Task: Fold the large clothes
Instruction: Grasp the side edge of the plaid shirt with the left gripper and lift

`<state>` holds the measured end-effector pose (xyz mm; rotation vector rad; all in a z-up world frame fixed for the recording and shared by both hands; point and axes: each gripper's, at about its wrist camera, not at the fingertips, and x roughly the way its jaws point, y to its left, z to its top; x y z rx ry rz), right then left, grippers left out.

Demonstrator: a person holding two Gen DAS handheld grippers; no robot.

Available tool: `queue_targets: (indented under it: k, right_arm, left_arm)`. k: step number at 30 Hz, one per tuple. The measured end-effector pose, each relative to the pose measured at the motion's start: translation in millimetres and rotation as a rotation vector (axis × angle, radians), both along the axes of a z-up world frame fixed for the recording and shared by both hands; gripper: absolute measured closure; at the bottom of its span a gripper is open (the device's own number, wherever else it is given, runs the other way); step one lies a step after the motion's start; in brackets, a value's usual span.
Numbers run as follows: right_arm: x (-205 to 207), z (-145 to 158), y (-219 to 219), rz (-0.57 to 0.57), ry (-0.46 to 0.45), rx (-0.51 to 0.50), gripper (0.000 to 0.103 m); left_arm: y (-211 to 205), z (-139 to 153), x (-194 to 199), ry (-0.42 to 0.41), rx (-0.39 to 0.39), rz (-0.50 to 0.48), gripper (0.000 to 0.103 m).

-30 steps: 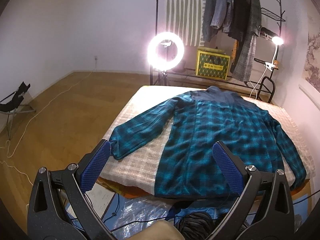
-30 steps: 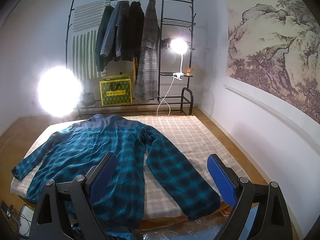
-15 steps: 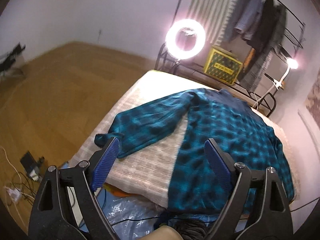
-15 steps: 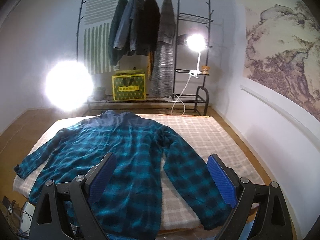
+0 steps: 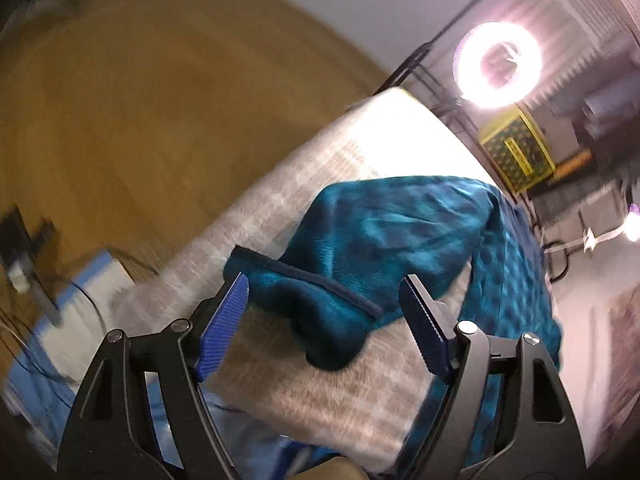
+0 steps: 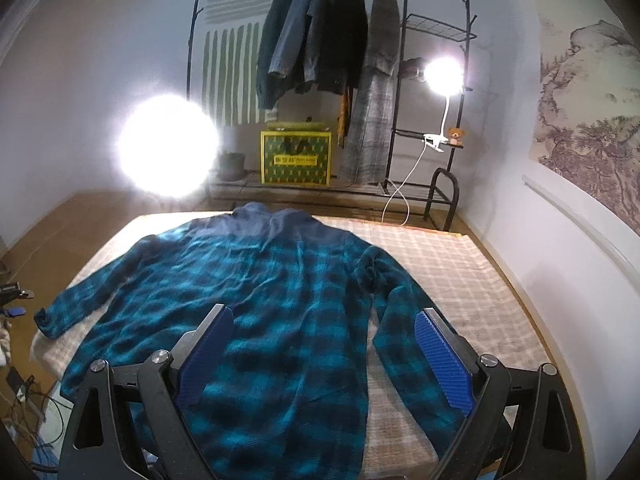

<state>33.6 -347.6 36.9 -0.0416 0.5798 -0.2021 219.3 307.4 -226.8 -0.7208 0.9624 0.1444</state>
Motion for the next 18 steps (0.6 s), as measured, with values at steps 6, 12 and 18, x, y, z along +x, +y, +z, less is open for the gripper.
queue_targets:
  k: [6, 12, 18]
  right_arm:
    - [15, -11, 3, 0.004, 0.042, 0.001, 0.009]
    - [22, -21, 9, 0.024, 0.071, 0.001, 0.009]
    - [24, -24, 11, 0.035, 0.081, 0.0, 0.009]
  left_arm:
    - [6, -30, 28, 0.054, -0.05, 0.029, 0.023]
    - [-10, -37, 53, 0.085, 0.037, -0.002, 0.041]
    - [-34, -49, 73, 0.136, 0.133, -0.108, 0.098]
